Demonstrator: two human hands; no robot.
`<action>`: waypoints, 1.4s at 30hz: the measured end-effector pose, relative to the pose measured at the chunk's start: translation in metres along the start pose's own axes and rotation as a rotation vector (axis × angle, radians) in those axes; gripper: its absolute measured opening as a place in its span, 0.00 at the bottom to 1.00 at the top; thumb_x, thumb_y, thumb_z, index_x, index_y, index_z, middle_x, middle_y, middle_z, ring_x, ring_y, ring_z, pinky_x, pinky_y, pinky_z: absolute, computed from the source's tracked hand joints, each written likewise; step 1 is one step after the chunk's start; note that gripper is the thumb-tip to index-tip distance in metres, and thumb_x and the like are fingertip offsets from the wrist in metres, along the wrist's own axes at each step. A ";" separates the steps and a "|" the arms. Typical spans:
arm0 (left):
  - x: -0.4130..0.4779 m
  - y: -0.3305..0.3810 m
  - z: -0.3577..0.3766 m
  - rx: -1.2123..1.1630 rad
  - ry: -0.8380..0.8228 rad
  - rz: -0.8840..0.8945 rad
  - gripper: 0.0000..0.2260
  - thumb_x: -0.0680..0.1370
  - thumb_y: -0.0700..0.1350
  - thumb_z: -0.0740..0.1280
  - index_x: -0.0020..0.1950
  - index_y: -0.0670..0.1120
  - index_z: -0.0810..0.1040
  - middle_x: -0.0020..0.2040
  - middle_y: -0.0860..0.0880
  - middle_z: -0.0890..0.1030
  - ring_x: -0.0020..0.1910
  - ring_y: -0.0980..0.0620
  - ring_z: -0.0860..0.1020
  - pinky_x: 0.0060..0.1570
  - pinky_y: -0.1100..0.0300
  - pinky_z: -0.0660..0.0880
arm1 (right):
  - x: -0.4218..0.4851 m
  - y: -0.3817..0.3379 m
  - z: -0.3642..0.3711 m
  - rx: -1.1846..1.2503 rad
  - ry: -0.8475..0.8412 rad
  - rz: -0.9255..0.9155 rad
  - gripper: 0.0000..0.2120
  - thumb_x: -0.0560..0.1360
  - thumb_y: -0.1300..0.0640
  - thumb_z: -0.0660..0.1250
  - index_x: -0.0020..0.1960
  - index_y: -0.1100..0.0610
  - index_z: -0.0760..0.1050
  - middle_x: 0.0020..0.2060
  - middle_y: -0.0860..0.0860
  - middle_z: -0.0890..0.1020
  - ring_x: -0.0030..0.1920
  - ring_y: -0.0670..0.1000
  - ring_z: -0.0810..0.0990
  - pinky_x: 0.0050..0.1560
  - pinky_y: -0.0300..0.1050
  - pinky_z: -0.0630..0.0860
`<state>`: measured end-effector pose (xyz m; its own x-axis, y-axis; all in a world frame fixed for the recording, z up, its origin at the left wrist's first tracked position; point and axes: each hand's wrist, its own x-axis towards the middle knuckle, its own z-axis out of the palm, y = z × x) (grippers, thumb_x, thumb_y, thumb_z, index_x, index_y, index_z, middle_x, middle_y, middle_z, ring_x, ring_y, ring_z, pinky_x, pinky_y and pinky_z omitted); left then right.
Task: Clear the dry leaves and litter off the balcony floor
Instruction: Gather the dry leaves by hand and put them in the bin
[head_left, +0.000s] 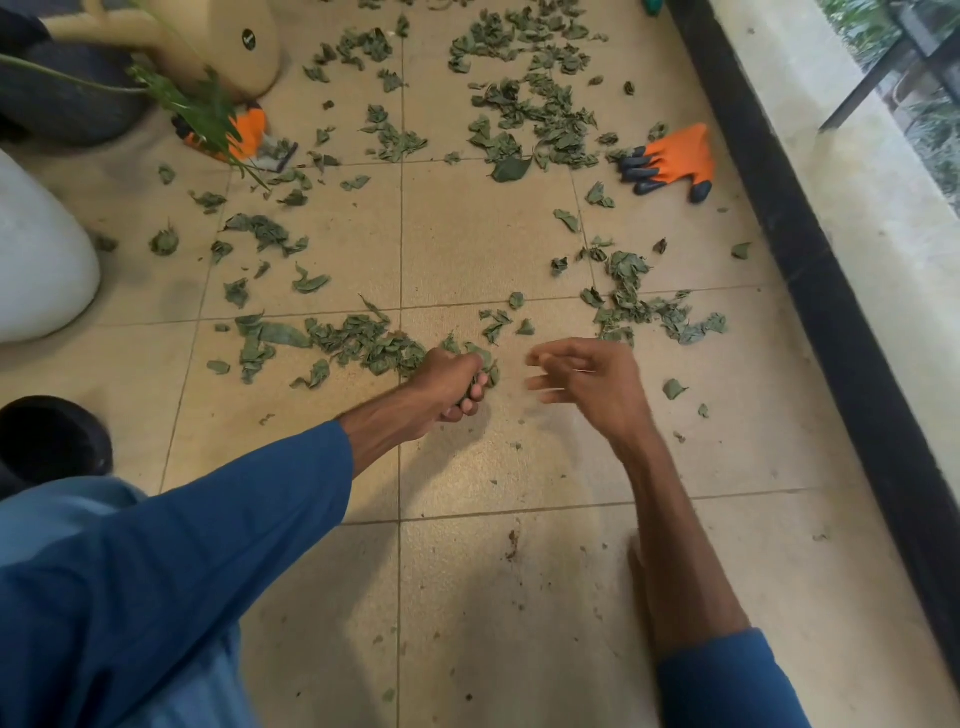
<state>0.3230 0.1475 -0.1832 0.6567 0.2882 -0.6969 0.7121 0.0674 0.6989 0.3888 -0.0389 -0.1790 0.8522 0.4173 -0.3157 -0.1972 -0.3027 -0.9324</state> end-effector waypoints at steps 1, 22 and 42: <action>0.001 0.001 0.001 -0.002 -0.005 0.001 0.14 0.83 0.41 0.59 0.39 0.45 0.75 0.29 0.50 0.73 0.23 0.55 0.68 0.18 0.66 0.59 | 0.002 0.011 -0.012 -0.141 0.134 0.017 0.08 0.79 0.64 0.69 0.56 0.59 0.83 0.52 0.54 0.87 0.45 0.51 0.87 0.49 0.50 0.85; 0.000 0.001 -0.009 0.047 -0.071 0.019 0.13 0.84 0.46 0.62 0.40 0.46 0.76 0.29 0.52 0.75 0.24 0.55 0.70 0.19 0.66 0.61 | 0.027 0.072 -0.053 -0.558 0.626 0.183 0.10 0.71 0.72 0.66 0.44 0.63 0.86 0.40 0.58 0.86 0.37 0.54 0.82 0.43 0.47 0.82; -0.003 0.007 -0.037 -0.392 -0.142 -0.122 0.20 0.84 0.38 0.52 0.59 0.51 0.83 0.36 0.50 0.81 0.28 0.56 0.73 0.20 0.69 0.65 | 0.010 -0.045 0.086 -0.097 -0.106 -0.168 0.07 0.70 0.67 0.77 0.47 0.59 0.86 0.36 0.52 0.87 0.35 0.50 0.86 0.39 0.46 0.85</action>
<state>0.3162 0.1822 -0.1703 0.6203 0.1234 -0.7746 0.6567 0.4583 0.5989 0.3649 0.0523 -0.1554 0.8123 0.5552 -0.1786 -0.0046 -0.3002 -0.9539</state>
